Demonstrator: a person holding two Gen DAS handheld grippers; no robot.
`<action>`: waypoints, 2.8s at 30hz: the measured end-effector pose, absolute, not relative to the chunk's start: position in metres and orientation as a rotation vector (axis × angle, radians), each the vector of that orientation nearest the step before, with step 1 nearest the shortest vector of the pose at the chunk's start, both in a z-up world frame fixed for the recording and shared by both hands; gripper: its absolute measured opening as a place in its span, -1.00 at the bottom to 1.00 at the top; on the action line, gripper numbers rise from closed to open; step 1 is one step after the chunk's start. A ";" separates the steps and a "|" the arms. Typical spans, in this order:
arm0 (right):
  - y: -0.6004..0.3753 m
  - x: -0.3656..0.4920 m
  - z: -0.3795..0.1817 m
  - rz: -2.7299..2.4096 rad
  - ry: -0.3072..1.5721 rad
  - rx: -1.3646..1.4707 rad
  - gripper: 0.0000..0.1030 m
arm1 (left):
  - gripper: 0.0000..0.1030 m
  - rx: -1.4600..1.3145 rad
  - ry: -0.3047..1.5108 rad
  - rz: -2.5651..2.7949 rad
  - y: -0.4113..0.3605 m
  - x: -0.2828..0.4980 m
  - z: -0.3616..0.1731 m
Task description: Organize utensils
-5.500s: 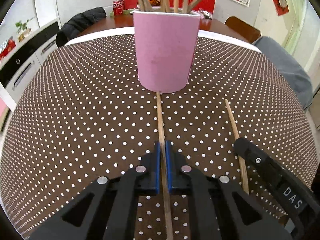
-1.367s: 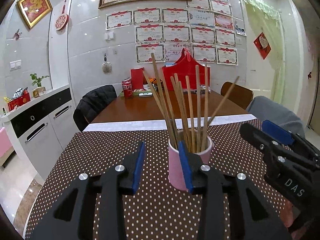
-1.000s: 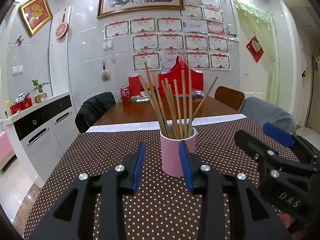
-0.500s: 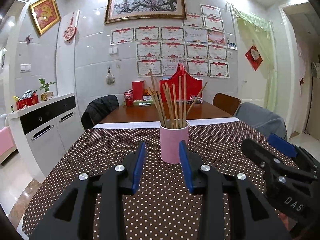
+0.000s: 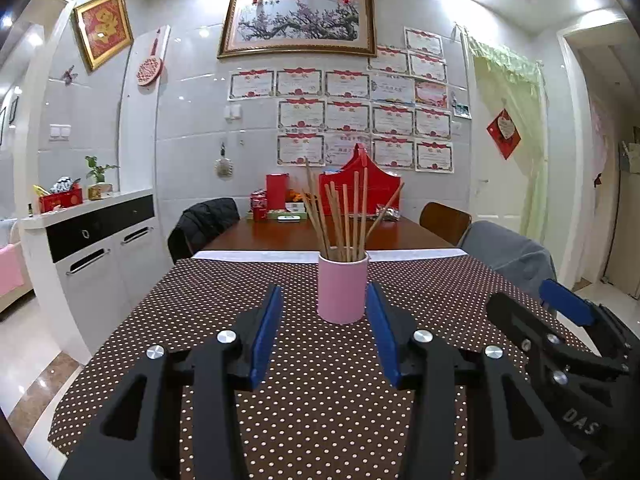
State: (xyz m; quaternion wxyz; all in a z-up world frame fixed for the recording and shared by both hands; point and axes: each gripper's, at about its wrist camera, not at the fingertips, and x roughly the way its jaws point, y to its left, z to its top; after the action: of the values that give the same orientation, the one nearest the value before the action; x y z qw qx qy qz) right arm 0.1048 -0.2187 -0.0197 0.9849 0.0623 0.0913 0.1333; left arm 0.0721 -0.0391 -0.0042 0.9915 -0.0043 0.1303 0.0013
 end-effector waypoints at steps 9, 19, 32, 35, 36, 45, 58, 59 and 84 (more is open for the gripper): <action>-0.214 0.075 -0.007 0.292 0.135 0.123 0.69 | -0.03 -0.003 0.210 -0.016 -0.043 0.047 0.009; -0.213 0.062 -0.004 0.273 0.117 0.123 0.69 | 0.01 0.005 0.211 -0.004 -0.045 0.035 0.012; -0.215 0.062 -0.008 0.269 0.141 0.137 0.69 | 0.01 -0.007 0.260 0.001 -0.043 0.041 0.006; -0.215 0.062 -0.009 0.270 0.147 0.139 0.69 | 0.01 0.000 0.260 0.006 -0.043 0.041 0.005; -0.216 0.062 -0.010 0.272 0.150 0.142 0.69 | 0.01 -0.001 0.263 0.004 -0.043 0.041 0.005; -0.219 0.063 -0.012 0.268 0.158 0.155 0.72 | 0.01 0.000 0.268 0.001 -0.043 0.042 0.005; -0.221 0.065 -0.012 0.276 0.170 0.174 0.72 | 0.01 0.011 0.259 -0.001 -0.045 0.040 0.005; -0.221 0.065 -0.013 0.276 0.171 0.177 0.72 | 0.01 0.012 0.259 -0.002 -0.045 0.040 0.005; -0.221 0.066 -0.021 0.278 0.207 0.189 0.72 | 0.10 0.024 0.268 0.005 -0.045 0.041 -0.001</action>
State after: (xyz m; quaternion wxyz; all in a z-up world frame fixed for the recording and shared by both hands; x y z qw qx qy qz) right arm 0.0660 -0.2206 -0.0205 0.9806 0.0938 0.1030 0.1382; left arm 0.0410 -0.0453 -0.0012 0.9910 0.0120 0.1335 0.0026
